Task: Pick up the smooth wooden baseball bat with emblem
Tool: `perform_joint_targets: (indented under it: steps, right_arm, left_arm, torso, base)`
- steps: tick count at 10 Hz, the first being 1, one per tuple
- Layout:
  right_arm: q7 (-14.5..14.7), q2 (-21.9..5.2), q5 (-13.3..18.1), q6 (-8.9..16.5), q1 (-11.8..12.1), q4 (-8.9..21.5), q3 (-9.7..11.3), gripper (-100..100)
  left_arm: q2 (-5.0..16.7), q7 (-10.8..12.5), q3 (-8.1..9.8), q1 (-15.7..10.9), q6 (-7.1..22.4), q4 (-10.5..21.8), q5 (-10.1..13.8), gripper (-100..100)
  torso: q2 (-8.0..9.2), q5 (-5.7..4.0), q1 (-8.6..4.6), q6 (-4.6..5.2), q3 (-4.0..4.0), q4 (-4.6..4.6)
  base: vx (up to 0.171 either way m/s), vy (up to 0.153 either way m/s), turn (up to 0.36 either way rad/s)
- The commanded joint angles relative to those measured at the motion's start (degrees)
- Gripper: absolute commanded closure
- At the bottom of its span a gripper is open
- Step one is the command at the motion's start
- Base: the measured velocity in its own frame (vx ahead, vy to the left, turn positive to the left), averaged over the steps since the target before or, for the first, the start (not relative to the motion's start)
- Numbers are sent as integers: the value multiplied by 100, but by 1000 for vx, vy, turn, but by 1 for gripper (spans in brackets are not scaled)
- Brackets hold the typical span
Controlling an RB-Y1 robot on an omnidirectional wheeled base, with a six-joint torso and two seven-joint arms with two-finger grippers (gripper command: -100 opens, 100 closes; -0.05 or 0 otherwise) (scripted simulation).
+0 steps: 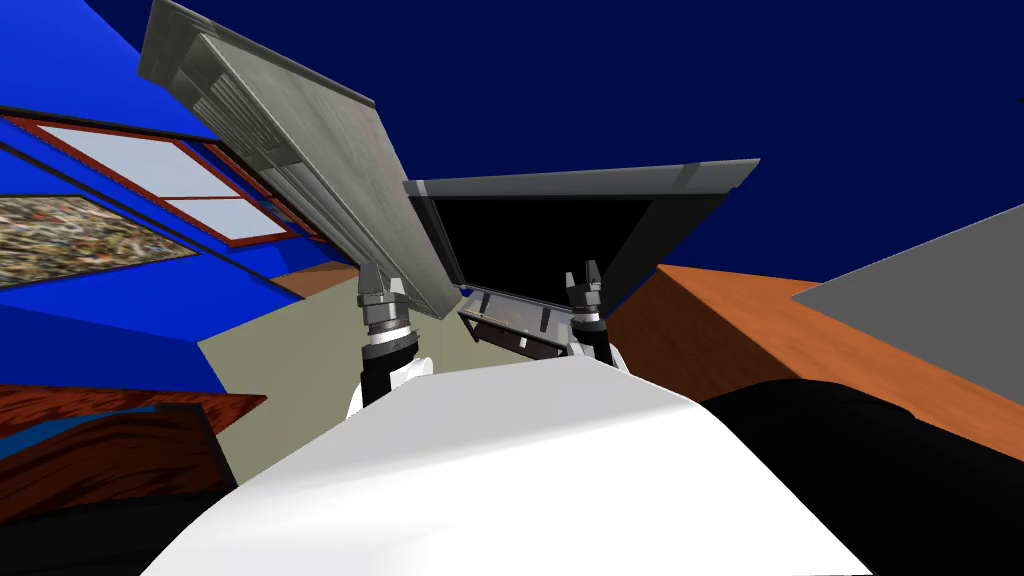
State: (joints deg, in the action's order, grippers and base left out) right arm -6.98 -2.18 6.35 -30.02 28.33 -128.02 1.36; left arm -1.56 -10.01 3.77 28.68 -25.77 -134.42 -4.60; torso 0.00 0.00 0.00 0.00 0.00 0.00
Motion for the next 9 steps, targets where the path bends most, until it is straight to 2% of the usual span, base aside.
perform_joint_targets:
  steps: [1,5,9]
  right_arm:
    - [0,0,0,0,0,0,0,0]
    - [0,0,0,0,0,0,0,0]
    - [0,0,0,0,0,0,0,0]
  left_arm:
    - [211,5,-12,-29,48,65,13,-100]
    - [735,30,-82,-193,320,422,83,-100]
    - [1060,71,-195,-457,762,991,197,-100]
  torso:
    - [0,0,0,0,0,0]
    - [-9,3,13,0,-5,-2]
    - [-16,4,15,1,-10,-4]
  base:
    - [6,5,-16]
    - [20,25,-35]
    - [34,38,-57]
